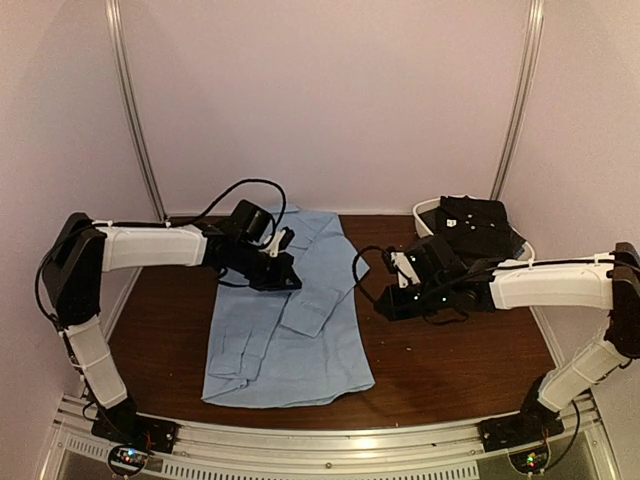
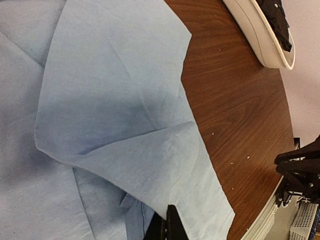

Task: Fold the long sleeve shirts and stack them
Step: Pick up the sleeve from the 1/3-folded shirt.

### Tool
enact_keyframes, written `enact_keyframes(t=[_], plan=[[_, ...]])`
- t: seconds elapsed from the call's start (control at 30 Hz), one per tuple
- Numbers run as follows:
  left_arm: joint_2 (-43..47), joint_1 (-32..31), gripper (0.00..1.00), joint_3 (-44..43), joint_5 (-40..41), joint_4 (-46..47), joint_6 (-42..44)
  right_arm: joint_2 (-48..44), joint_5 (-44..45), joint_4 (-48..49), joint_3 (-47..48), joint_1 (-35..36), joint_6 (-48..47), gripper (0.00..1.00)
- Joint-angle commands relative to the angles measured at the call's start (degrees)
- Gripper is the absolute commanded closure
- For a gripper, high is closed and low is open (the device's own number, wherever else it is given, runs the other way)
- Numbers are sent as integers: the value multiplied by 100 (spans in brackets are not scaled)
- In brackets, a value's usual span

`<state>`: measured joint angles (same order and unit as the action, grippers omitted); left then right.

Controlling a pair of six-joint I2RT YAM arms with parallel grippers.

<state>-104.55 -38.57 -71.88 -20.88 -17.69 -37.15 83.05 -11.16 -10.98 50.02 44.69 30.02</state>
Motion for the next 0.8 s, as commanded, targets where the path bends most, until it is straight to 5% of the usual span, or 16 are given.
enact_keyframes(t=[0.0,0.77], plan=[[449,145,100,-256,222,-220,23,353,-64,-212,-131,466,471,87],[910,586,100,-958,431,-623,337,1487,1023,-2040,528,1947,1533,77]])
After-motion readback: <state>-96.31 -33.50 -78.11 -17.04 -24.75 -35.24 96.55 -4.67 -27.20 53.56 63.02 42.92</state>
